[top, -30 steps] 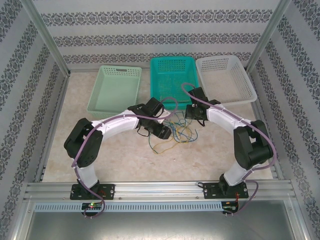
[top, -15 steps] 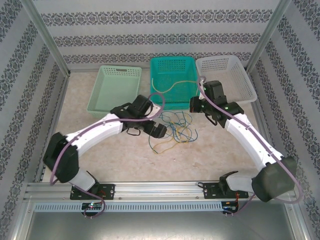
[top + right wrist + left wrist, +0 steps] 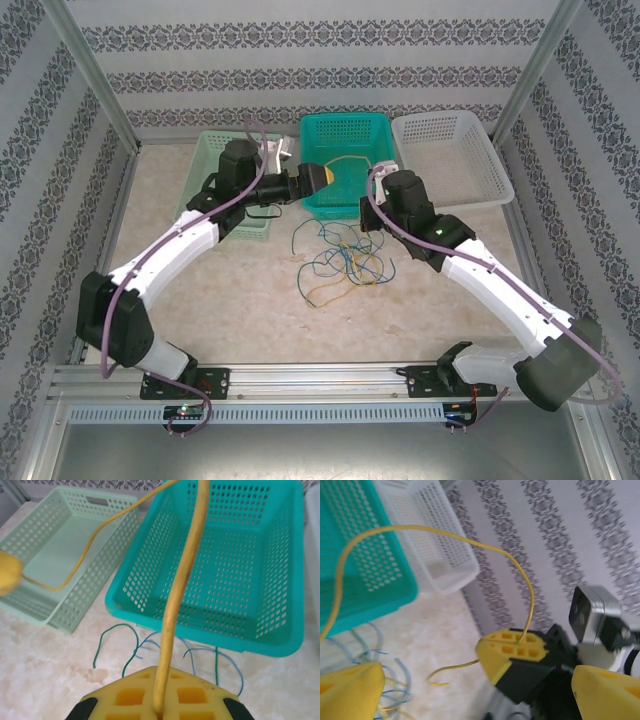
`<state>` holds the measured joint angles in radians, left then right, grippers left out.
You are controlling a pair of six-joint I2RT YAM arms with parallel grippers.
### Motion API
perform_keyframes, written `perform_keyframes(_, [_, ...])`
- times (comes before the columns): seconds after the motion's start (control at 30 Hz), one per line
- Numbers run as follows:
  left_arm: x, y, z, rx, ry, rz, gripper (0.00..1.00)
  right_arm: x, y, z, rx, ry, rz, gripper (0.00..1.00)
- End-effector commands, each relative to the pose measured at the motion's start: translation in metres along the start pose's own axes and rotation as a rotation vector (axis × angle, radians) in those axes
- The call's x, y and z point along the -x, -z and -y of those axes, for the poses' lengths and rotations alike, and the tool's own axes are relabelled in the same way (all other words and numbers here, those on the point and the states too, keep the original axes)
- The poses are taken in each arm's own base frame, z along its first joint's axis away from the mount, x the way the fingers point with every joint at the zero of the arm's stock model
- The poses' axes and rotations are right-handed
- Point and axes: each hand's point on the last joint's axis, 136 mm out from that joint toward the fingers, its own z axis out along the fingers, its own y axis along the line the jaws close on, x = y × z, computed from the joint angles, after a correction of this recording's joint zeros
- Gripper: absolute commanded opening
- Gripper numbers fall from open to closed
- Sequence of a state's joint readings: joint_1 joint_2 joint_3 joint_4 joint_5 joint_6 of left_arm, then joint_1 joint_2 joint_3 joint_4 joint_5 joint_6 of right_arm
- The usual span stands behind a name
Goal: Untangle the cables
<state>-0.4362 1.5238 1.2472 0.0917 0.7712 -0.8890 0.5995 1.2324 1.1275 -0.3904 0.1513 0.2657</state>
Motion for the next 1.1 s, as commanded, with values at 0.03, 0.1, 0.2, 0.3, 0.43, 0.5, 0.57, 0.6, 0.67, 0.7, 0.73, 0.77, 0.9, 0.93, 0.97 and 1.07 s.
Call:
perform_keyframes(0.03, [0.015,-0.004,0.044,-0.257,0.163,-0.016,0.95,0.035,0.007,-0.002,-0.112,0.084,0.143,0.0])
perform_keyframes(0.1, [0.02,-0.008,0.045,-0.298,0.202,-0.015,0.94,0.04,0.007,-0.01,-0.113,0.108,0.171,0.0])
perform_keyframes(0.2, [0.027,-0.014,0.045,-0.338,0.252,-0.002,0.94,0.043,0.004,-0.023,-0.108,0.151,0.199,0.0])
perform_keyframes(0.3, [0.033,-0.019,0.044,-0.363,0.286,0.005,0.94,0.044,0.001,-0.031,-0.129,0.191,0.212,0.0])
perform_keyframes(0.43, [0.038,-0.025,0.037,-0.364,0.327,0.018,0.93,0.046,0.001,-0.042,-0.132,0.251,0.246,0.0])
perform_keyframes(0.5, [0.041,-0.027,0.03,-0.36,0.342,0.035,0.91,0.044,0.001,-0.047,-0.115,0.263,0.25,0.0])
perform_keyframes(0.57, [0.047,-0.029,0.027,-0.37,0.349,0.055,0.84,0.04,0.001,-0.05,-0.101,0.271,0.241,0.0])
perform_keyframes(0.6, [0.049,-0.029,0.026,-0.374,0.35,0.064,0.82,0.037,0.0,-0.05,-0.097,0.275,0.236,0.0])
perform_keyframes(0.67, [0.053,-0.031,0.025,-0.372,0.338,0.072,0.77,0.029,0.0,-0.049,-0.088,0.278,0.224,0.0])
perform_keyframes(0.7, [0.054,-0.032,0.024,-0.365,0.33,0.073,0.74,0.026,0.001,-0.048,-0.086,0.276,0.22,0.0])
perform_keyframes(0.73, [0.056,-0.031,0.024,-0.354,0.315,0.075,0.68,0.022,0.002,-0.046,-0.084,0.276,0.212,0.0])
perform_keyframes(0.77, [0.057,-0.031,0.021,-0.336,0.3,0.076,0.62,0.018,0.002,-0.045,-0.087,0.277,0.201,0.0])
perform_keyframes(0.9, [0.058,-0.03,0.012,-0.248,0.244,0.073,0.37,0.001,0.005,-0.039,-0.075,0.28,0.159,0.0])
perform_keyframes(0.93, [0.058,-0.029,0.012,-0.235,0.225,0.071,0.33,-0.005,0.005,-0.04,-0.062,0.281,0.15,0.0])
perform_keyframes(0.97, [0.059,-0.029,0.012,-0.227,0.211,0.066,0.28,-0.008,0.006,-0.04,-0.047,0.279,0.141,0.0])
perform_keyframes(1.07, [0.059,-0.031,0.016,-0.214,0.144,0.045,0.15,-0.018,0.005,-0.041,-0.023,0.283,0.101,0.0])
